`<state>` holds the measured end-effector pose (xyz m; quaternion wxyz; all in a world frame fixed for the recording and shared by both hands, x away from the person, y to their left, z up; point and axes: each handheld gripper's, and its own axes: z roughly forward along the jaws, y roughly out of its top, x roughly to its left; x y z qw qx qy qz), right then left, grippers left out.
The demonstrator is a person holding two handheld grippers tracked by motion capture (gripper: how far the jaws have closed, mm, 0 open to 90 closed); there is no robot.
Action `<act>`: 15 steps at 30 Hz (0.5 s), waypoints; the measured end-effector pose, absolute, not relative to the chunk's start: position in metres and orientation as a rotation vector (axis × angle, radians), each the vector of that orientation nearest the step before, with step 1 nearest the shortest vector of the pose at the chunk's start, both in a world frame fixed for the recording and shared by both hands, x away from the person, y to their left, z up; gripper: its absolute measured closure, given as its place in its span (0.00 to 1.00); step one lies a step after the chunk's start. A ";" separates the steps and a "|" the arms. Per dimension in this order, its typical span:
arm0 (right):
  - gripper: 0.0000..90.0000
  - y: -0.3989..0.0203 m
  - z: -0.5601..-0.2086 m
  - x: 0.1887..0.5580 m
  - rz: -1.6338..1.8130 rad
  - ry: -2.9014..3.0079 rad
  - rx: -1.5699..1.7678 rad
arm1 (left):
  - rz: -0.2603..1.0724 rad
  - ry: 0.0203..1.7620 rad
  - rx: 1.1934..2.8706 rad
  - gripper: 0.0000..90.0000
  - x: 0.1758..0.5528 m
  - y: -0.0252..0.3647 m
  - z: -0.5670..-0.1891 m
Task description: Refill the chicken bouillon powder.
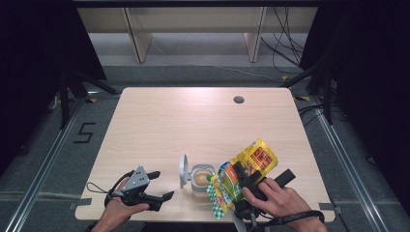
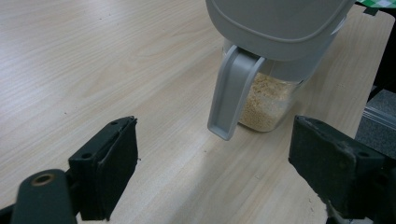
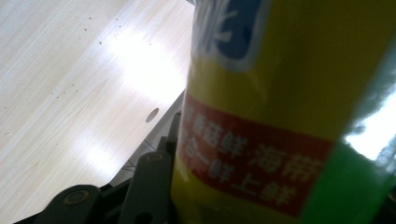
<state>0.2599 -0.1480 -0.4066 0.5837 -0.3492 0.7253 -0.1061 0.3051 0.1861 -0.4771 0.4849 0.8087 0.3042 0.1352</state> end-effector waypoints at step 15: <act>0.74 -0.150 -0.409 0.259 -0.240 1.699 -0.805 | 0.337 0.737 1.983 0.17 0.305 0.187 -0.477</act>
